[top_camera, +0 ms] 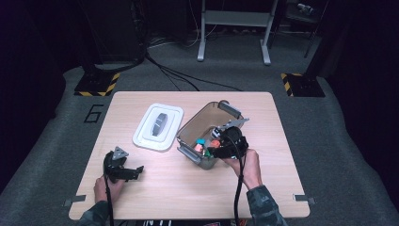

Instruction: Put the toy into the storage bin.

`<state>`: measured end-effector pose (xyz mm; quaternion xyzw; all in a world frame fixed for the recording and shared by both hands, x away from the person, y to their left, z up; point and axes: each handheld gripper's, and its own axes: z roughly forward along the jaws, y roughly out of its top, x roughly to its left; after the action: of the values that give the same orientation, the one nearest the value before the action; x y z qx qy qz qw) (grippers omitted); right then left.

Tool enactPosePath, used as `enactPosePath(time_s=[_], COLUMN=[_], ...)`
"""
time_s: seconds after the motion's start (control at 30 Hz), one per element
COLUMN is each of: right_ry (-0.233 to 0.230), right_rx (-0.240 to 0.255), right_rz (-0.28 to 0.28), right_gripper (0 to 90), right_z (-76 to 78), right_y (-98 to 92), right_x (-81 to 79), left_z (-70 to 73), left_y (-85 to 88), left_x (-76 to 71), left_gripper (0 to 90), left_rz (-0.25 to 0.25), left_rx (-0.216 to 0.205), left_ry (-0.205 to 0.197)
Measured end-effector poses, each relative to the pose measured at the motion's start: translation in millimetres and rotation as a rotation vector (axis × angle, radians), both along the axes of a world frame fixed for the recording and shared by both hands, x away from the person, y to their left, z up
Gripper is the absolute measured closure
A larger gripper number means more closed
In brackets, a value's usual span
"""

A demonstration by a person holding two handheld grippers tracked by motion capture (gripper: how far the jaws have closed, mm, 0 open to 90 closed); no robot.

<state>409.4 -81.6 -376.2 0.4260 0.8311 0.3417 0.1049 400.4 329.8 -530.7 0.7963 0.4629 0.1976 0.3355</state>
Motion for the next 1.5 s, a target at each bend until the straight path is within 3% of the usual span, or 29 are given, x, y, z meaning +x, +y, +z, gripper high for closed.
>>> enactPosePath(time_s=[0.2, 0.43, 0.63, 0.77, 0.93, 1.03, 1.23, 1.5], right_ry=[-0.041, -0.055, -0.047, -0.031, -0.005, -0.022, -0.054, -0.053], right_rx=[0.034, 0.015, -0.030, -0.069, -0.086, -0.108, -0.113, -0.134], right_rz=[-0.055, -0.101, -0.161, -0.199, -0.201, -0.171, -0.185, -0.160], right_gripper=[21.0, 15.4, 13.9, 4.8, 1.4, 10.6, 33.1, 45.7], right_z=[5.3, -3.2, -33.3, -60.0, -85.0, -96.4, -107.6, -112.7], right_y=[-15.4, -35.8, -47.8, -54.0, -55.2, -52.7, -48.7, -43.4], right_x=[-4.5, -6.7, -2.6, 1.6, 5.1, 6.6, 8.9, 12.5], left_z=[0.0, 0.0, 0.0, 0.0, 0.0, 0.0, 0.0, 0.0], left_y=[0.0, 0.0, 0.0, 0.0, 0.0, 0.0, 0.0, 0.0], left_x=[0.0, 0.0, 0.0, 0.0, 0.0, 0.0, 0.0, 0.0], left_gripper=[2.4, 2.4, 2.4, 2.4, 2.4, 2.4, 2.4, 2.4], left_rz=[0.000, 0.000, 0.000, 0.000, 0.000, 0.000, 0.000, 0.000], left_rx=[0.000, 0.000, 0.000, 0.000, 0.000, 0.000, 0.000, 0.000], left_ry=[0.000, 0.000, 0.000, 0.000, -0.001, 0.000, -0.001, 0.000])
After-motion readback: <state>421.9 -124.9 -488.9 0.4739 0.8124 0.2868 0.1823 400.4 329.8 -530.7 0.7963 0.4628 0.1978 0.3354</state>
